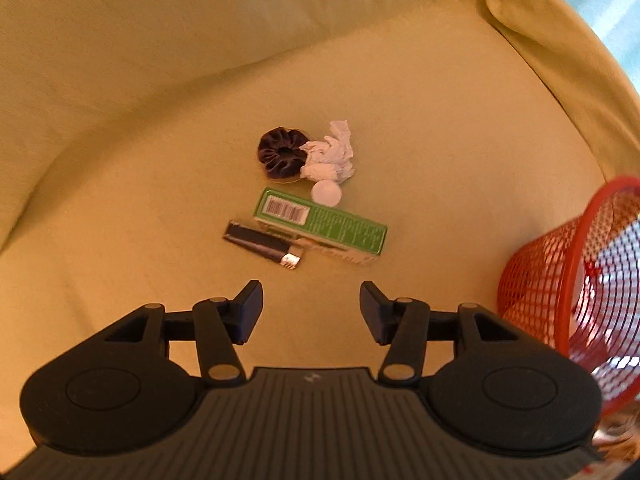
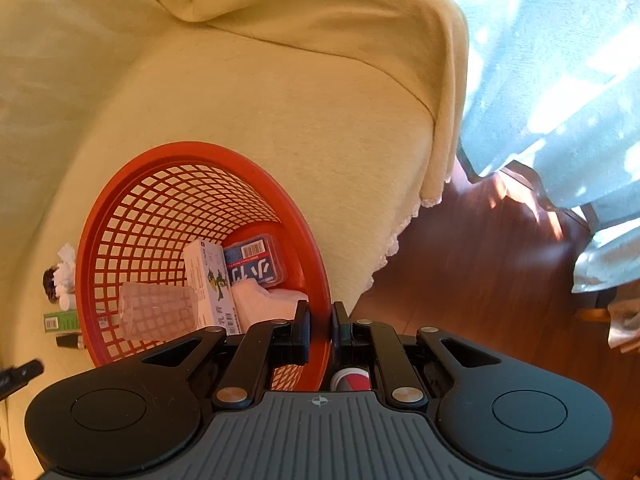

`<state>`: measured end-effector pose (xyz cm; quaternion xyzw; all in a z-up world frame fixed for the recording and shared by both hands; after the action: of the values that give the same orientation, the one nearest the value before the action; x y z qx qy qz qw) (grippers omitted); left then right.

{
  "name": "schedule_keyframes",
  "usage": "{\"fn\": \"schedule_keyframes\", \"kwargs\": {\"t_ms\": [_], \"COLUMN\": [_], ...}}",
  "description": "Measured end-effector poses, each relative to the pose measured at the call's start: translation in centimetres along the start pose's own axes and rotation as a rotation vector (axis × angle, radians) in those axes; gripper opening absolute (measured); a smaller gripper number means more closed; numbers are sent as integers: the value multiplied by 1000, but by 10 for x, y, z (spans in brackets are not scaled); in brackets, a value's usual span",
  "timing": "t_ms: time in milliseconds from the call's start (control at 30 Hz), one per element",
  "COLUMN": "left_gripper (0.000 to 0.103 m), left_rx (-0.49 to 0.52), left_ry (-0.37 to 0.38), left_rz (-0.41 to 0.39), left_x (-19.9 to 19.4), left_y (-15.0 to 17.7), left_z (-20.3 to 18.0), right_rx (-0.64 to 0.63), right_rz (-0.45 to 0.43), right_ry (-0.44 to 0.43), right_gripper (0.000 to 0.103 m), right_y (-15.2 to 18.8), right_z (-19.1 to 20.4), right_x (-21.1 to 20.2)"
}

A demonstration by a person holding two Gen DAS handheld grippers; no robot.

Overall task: Organize objects
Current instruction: 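Move the left gripper back to the green box, then grasp the green box with the left gripper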

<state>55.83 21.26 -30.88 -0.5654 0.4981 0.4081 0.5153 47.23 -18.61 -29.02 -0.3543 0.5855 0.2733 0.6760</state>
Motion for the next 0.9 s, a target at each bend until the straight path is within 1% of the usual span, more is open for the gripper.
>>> {"fn": "schedule_keyframes", "kwargs": {"t_ms": [67, 233, 300, 500, 600, 633, 700, 767, 800, 867, 900], "left_gripper": [54, 54, 54, 55, 54, 55, 49, 33, 29, 13, 10], "left_rx": [-60, -209, -249, -302, -296, -287, -252, -190, -165, -122, -104], "left_ry": [22, 57, 52, 26, 0, 7, 13, 14, 13, 3, -10], "left_rz": [7, 41, 54, 92, 120, 118, 100, 85, 79, 73, 72], "left_x": [12, 39, 48, 76, 91, 93, 92, 88, 85, 80, 78], "left_y": [-8, -22, -27, -41, -42, -42, -43, -45, -45, -44, -43], "left_z": [-3, -7, -6, -8, -8, -8, -8, -8, -7, -3, 0], "right_rx": [15, 55, 66, 74, 73, 72, 68, 67, 66, 66, 66], "right_rz": [-4, -6, -4, -1, 5, 6, 8, 11, 12, 12, 11], "right_ry": [7, 19, 24, 41, 45, 46, 48, 48, 48, 47, 46], "right_gripper": [7, 7, 7, 7, 7, 7, 7, 7, 7, 7, 7], "right_y": [1, 4, 5, 7, 7, 7, 6, 6, 4, 3, 3], "right_z": [0, -1, -1, -2, -1, -1, 0, 0, 0, 1, 1], "right_x": [-1, -3, -4, -5, -5, -5, -5, -4, -4, -3, -3]}}
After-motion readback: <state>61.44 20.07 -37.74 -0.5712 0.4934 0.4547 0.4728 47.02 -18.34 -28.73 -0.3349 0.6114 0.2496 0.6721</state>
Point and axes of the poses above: each gripper's, at about its wrist camera, not at the fingertips, and x roughly the way its jaws point, z to its left, y to its underside, the point moved 5 cm from there along x, roughly the way its jaws point, and after that the axes turned 2 degrees about z, right-handed, at the moved point
